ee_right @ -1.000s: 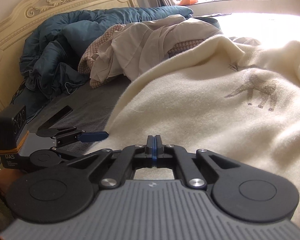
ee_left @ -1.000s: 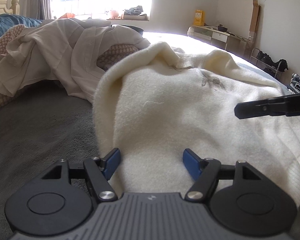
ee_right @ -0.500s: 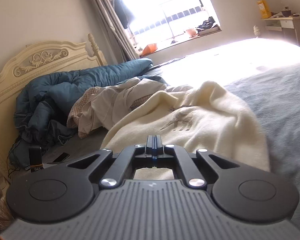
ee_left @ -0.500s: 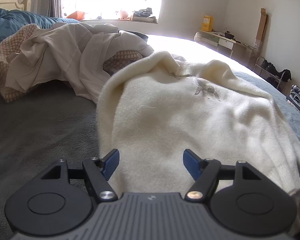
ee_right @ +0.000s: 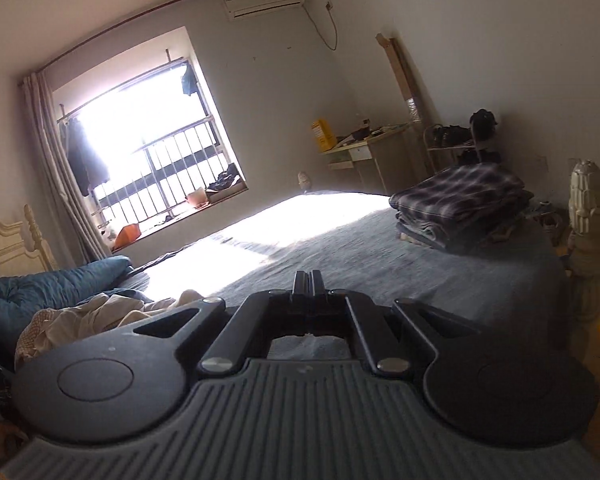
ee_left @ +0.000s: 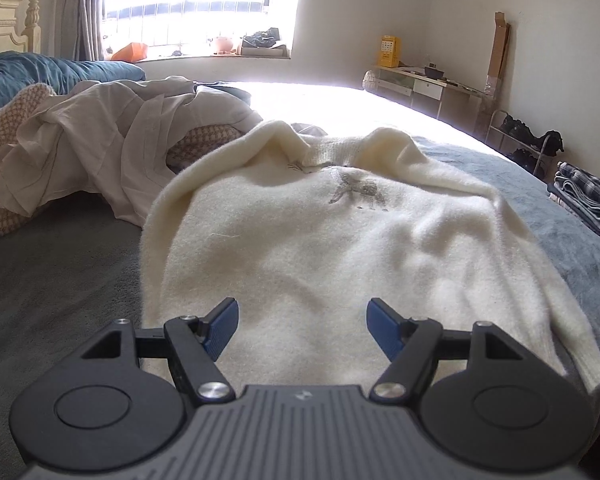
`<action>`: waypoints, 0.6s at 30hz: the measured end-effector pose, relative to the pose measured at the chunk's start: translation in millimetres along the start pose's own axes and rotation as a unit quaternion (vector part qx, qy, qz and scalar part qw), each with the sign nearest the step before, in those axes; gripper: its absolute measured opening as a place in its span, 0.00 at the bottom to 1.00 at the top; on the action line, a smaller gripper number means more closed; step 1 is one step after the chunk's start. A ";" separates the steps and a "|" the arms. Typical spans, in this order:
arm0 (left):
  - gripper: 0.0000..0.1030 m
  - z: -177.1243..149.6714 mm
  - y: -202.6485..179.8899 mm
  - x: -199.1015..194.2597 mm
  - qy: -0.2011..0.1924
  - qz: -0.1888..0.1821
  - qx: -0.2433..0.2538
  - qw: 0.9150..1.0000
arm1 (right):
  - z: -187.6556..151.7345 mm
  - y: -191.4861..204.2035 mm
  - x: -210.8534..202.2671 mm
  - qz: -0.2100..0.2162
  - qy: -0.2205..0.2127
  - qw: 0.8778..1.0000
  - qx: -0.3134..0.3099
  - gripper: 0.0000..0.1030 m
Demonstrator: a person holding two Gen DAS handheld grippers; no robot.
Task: Fold clothes
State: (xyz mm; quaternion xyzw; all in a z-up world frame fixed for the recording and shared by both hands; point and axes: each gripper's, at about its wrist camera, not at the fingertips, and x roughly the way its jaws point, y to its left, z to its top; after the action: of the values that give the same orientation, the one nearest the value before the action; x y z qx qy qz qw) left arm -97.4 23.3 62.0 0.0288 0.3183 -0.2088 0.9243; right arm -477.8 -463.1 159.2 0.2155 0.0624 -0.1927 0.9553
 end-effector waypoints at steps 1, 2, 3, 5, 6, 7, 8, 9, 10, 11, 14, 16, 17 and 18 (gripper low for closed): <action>0.70 1.5 -2.3 0.4 0.000 0.000 0.002 1.000 | -1.9 -13.0 -13.5 -0.024 -0.005 1.000 0.004 0.00; 0.70 3.2 -4.8 0.6 -0.001 0.000 0.004 1.000 | -5.1 -25.6 -26.4 -0.050 -0.008 0.999 0.007 0.00; 0.70 5.3 -7.5 0.8 -0.002 0.001 0.007 1.000 | -9.3 -38.0 -38.8 -0.074 -0.009 0.997 0.012 0.00; 0.70 9.5 -13.1 0.6 -0.005 0.001 0.012 1.000 | -20.1 -62.5 -61.2 -0.116 -0.008 0.993 0.030 0.00; 0.70 11.5 -16.1 0.5 -0.006 0.000 0.016 1.000 | -26.4 -73.0 -70.2 -0.136 -0.007 0.990 0.038 0.00; 0.70 13.3 -18.9 0.4 -0.008 0.000 0.020 1.000 | -33.3 -82.8 -77.1 -0.156 -0.004 0.987 0.043 0.00; 0.70 14.7 -21.4 0.6 -0.008 -0.001 0.025 1.000 | -40.2 -92.6 -84.0 -0.176 -0.001 0.983 0.048 0.00; 0.70 15.9 -23.9 1.0 -0.008 -0.002 0.030 1.000 | -47.1 -102.0 -89.9 -0.195 0.003 0.979 0.052 0.00; 0.70 16.9 -26.7 1.7 -0.007 -0.001 0.035 0.999 | -54.1 -110.3 -93.2 -0.211 0.009 0.976 0.055 0.00; 0.70 17.8 -29.4 2.4 -0.006 -0.001 0.039 0.999 | -61.1 -117.6 -95.2 -0.225 0.017 0.973 0.059 0.00; 0.70 20.0 -36.2 3.4 -0.002 -0.001 0.050 0.999 | -83.8 -137.9 -92.9 -0.256 0.047 0.963 0.068 0.00; 0.70 21.1 -40.5 1.5 -0.003 -0.002 0.056 0.998 | -96.5 -149.4 -84.9 -0.267 0.068 0.958 0.075 0.00; 0.70 21.7 -42.1 0.3 -0.005 -0.002 0.058 0.998 | -103.7 -156.0 -80.0 -0.273 0.078 0.956 0.076 0.00; 0.70 22.2 -43.5 -0.4 -0.006 -0.003 0.059 0.998 | -109.8 -159.5 -75.2 -0.279 0.088 0.953 0.075 0.00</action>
State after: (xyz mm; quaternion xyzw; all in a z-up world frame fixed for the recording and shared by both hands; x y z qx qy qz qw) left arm -102.4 -20.3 83.4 0.0810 0.3004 -0.2302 0.9221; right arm -613.7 -522.4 13.9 0.2767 0.1895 -0.4362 0.8350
